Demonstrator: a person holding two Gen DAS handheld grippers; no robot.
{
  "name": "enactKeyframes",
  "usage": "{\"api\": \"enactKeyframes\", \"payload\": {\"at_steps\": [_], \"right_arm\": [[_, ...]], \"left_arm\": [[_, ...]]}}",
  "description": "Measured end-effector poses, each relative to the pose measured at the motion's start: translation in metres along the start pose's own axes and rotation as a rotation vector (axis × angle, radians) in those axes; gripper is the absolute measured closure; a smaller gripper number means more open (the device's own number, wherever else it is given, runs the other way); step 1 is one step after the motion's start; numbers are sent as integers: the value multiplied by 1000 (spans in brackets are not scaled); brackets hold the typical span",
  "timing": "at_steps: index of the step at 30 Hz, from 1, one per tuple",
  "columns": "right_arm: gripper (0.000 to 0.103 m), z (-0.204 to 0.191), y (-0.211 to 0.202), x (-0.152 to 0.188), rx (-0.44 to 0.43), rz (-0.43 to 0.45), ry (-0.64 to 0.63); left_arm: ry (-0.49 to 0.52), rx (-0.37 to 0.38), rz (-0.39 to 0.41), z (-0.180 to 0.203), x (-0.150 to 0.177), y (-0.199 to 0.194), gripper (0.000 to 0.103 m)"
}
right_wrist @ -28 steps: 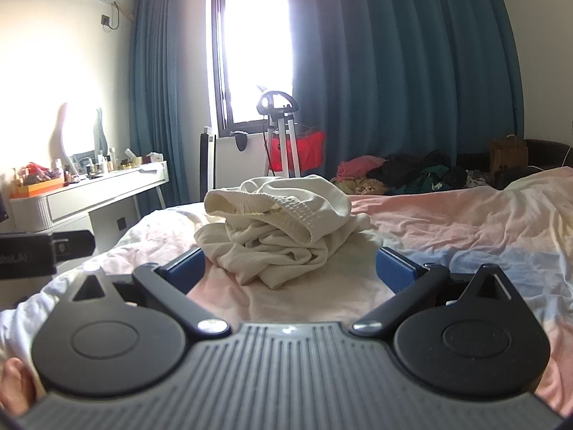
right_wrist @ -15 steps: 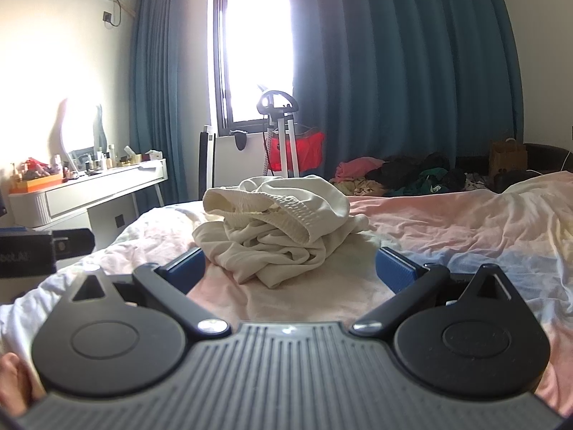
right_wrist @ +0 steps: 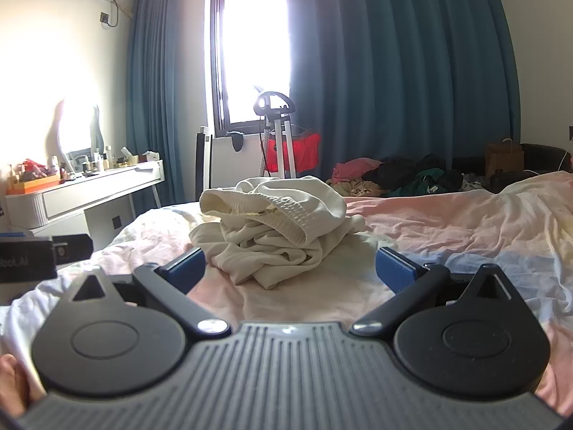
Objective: Fold clothes
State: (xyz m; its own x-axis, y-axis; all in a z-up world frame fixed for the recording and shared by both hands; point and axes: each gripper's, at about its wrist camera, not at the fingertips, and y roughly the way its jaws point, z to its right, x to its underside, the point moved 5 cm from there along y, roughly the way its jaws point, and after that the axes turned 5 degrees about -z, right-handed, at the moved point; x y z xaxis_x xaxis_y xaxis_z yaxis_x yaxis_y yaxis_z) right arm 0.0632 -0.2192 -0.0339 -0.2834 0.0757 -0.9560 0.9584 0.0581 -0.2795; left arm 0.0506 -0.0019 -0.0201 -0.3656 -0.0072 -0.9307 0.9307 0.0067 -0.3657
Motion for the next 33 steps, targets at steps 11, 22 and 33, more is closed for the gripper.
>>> {"api": "enactKeyframes", "payload": {"at_steps": [11, 22, 33], "right_arm": [[0, 2, -2, -3, 16, 23, 9], [0, 6, -6, -13, 117, 110, -8], [0, 11, -4, -8, 155, 123, 13]], "left_arm": [[-6, 20, 2, -1, 2, 0, 0], [86, -18, 3, 5, -1, 8, 0], [-17, 60, 13, -17, -54, 29, 0]]}}
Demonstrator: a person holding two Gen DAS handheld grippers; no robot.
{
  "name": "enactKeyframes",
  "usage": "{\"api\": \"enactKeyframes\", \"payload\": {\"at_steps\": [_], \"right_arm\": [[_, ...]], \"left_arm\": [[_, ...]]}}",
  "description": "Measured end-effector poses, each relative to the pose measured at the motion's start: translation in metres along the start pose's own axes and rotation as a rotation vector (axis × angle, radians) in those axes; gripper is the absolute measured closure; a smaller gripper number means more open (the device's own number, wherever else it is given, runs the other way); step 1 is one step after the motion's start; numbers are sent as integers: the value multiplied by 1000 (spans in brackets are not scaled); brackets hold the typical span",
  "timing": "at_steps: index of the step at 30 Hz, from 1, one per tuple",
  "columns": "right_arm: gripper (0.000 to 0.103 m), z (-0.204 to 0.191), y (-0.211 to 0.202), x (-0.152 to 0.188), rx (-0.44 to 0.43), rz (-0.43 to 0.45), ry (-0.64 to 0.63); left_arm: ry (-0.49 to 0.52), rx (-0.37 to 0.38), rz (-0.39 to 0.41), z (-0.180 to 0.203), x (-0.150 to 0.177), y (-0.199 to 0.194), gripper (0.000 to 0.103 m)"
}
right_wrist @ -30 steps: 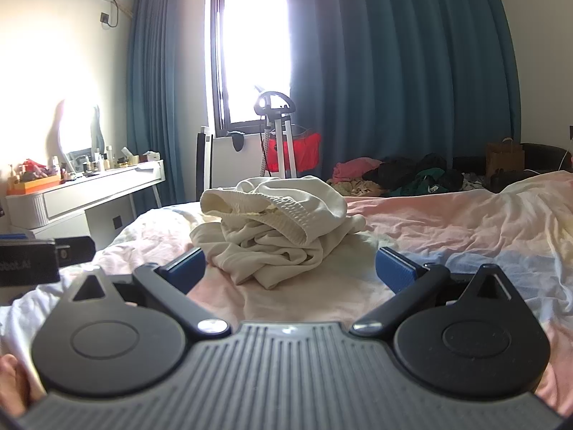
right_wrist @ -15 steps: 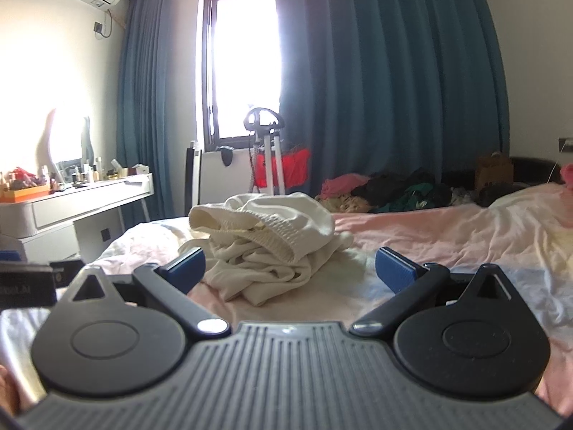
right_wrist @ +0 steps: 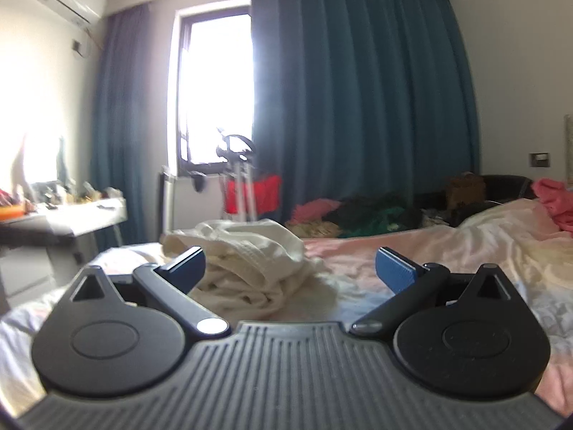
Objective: Fold clothes
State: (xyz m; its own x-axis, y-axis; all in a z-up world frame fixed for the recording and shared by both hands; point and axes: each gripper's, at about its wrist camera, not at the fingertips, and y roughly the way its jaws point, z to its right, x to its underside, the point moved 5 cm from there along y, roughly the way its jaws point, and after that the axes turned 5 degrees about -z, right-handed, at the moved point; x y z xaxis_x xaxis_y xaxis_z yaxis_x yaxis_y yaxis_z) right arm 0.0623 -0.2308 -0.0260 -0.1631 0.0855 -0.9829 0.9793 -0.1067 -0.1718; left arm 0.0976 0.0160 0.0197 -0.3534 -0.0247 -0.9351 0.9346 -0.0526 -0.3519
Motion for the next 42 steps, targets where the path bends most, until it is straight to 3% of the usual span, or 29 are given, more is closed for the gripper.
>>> {"api": "enactKeyframes", "payload": {"at_steps": [3, 7, 10, 15, 17, 20, 23, 26, 28, 29, 31, 32, 33, 34, 38, 42], "right_arm": [[0, -3, 7, 11, -9, -50, 10], [2, -5, 18, 22, -40, -109, 54], [3, -13, 43, 24, -58, -159, 41], [15, -33, 120, 21, -68, -230, 11], [17, -44, 161, 23, -52, -248, -11], [26, -51, 225, 31, 7, -287, -9], [27, -43, 272, 43, 60, -301, 94], [29, -27, 300, 52, 116, -273, 243], [31, -26, 310, 51, 111, -246, 265], [36, -27, 315, 50, 106, -233, 269], [54, -30, 321, 46, 97, -221, 261], [73, -34, 321, 42, 92, -232, 242], [83, -37, 321, 39, 87, -242, 223], [87, -41, 321, 35, 82, -253, 204], [93, -43, 291, 6, 29, -255, 160], [94, -38, 232, -33, -102, -205, 124]], "left_arm": [[-6, 61, -63, -14, 1, 14, 0], [-59, 24, -79, -40, 13, 29, 0], [-126, 47, -95, -59, 20, 42, 0], [-218, 23, -50, -80, 23, 48, 0], [-195, 32, -63, -81, 21, 52, 0], [-159, 54, -42, -85, 21, 57, 0], [-122, 57, -41, -96, 20, 73, 0], [-253, 24, -78, -125, 25, 95, 0], [-393, 38, -124, -146, 33, 109, 0], [-458, 58, -162, -156, 38, 115, 0], [-569, 99, -238, -171, 48, 129, 0], [-581, 102, -248, -176, 49, 132, 0], [-585, 100, -252, -179, 49, 133, 0], [-589, 99, -256, -183, 50, 134, 0], [-552, 78, -201, -184, 41, 124, 0], [-496, 112, -164, -173, 32, 110, 0]]}}
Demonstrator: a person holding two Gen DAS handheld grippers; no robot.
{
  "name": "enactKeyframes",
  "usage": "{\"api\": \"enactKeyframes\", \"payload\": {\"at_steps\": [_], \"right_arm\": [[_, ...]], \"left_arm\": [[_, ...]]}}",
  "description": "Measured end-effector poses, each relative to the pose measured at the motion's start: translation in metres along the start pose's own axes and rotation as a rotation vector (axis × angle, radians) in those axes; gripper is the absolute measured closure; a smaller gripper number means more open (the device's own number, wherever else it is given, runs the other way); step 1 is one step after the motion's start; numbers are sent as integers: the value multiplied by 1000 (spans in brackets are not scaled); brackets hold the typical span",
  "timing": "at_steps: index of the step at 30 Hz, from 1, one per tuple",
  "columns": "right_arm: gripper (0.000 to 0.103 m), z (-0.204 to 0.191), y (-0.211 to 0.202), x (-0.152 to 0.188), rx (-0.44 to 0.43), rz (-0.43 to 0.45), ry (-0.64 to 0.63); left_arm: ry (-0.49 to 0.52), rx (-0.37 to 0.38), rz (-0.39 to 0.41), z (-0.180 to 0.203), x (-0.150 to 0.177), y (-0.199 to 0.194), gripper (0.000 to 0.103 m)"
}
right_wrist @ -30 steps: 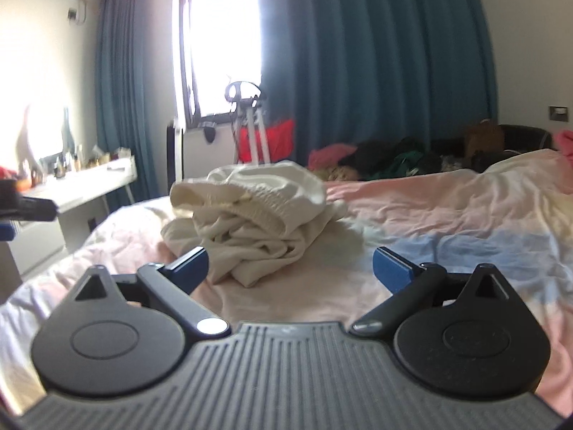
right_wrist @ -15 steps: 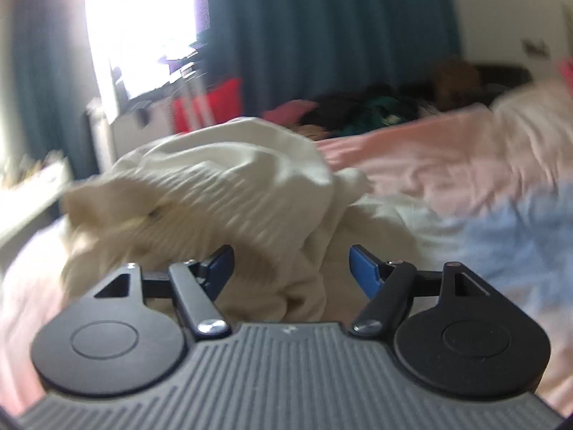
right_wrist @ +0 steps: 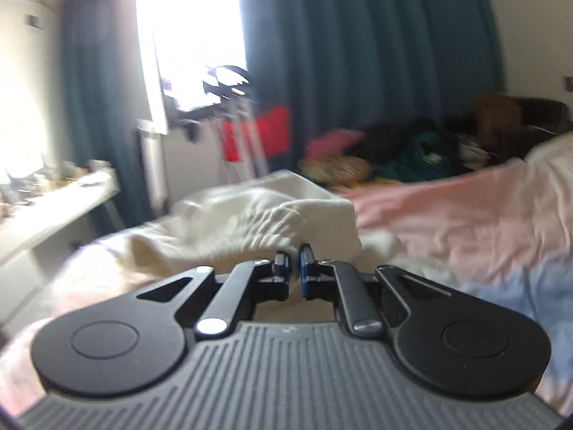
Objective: Fold clothes
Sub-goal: 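Reach both grippers to the cream sweatshirt and grasp its ribbed hem edges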
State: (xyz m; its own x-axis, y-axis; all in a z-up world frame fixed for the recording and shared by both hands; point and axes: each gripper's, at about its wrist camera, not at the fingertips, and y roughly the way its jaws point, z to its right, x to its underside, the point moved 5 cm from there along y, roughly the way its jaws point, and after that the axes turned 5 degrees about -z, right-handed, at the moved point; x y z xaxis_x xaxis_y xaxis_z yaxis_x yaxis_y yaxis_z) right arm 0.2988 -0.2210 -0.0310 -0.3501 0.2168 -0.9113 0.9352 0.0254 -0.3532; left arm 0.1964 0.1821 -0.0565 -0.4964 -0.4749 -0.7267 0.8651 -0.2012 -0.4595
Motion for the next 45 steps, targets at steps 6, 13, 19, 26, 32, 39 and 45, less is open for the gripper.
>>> {"api": "enactKeyframes", "payload": {"at_steps": [6, 13, 19, 26, 32, 39, 45], "right_arm": [[94, -9, -122, -9, -128, 44, -27], [95, 25, -200, 50, -173, -56, 10], [93, 60, -191, 91, -146, -254, 116], [87, 74, -206, 87, -245, -217, 228], [34, 110, -215, 80, -246, -141, 396], [34, 112, -146, 101, -169, -341, 369], [38, 113, -101, 124, -120, -456, 347]], "left_arm": [[86, 52, -4, 28, 5, -19, 0], [219, 23, -56, 56, 37, -52, 0], [272, -21, -132, 66, 72, -50, 0], [240, -23, -220, 59, 84, -23, 0], [233, -36, -264, 55, 85, 17, 1], [133, 27, -302, 41, 83, 48, 2], [1, 137, -349, 27, 75, 79, 9]]}}
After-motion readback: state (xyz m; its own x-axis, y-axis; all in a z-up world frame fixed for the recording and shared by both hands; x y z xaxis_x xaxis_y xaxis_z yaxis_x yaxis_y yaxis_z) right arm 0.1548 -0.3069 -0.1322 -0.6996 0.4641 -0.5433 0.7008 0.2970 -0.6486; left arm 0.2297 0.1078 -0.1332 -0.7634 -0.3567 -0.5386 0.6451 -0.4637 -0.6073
